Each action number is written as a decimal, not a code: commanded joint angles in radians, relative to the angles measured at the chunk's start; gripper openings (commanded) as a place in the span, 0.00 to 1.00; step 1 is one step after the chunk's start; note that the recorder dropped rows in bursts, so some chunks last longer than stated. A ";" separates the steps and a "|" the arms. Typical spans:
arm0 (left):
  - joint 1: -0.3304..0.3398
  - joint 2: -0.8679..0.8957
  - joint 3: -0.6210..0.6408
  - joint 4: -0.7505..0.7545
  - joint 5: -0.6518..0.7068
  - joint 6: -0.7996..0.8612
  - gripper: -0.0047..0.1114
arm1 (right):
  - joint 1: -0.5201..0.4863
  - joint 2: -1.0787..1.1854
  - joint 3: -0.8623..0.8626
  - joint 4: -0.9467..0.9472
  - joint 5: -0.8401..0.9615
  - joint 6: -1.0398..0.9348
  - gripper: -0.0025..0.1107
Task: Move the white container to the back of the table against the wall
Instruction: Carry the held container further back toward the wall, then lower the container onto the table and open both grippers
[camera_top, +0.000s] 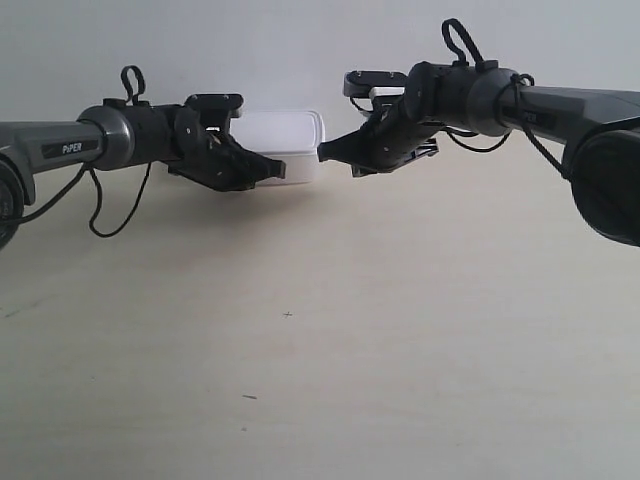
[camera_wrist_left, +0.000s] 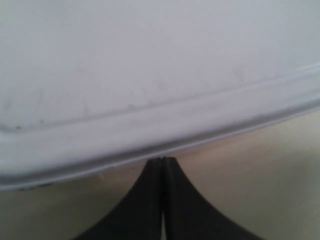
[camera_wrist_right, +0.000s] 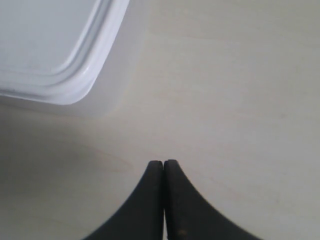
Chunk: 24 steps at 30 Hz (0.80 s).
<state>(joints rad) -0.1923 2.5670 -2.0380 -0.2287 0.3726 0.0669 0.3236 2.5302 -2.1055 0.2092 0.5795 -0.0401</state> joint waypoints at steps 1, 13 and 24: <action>0.018 0.015 -0.047 -0.015 -0.146 0.001 0.04 | -0.006 -0.003 -0.005 -0.006 -0.007 -0.009 0.02; 0.018 0.026 -0.078 -0.021 -0.189 -0.009 0.04 | -0.006 -0.003 -0.005 -0.009 -0.007 -0.009 0.02; 0.018 -0.013 -0.078 -0.013 -0.035 0.043 0.04 | -0.006 -0.005 -0.005 -0.009 0.084 -0.009 0.02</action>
<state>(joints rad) -0.1923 2.5903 -2.0913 -0.2602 0.4283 0.0933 0.3236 2.5302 -2.1055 0.2092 0.6288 -0.0401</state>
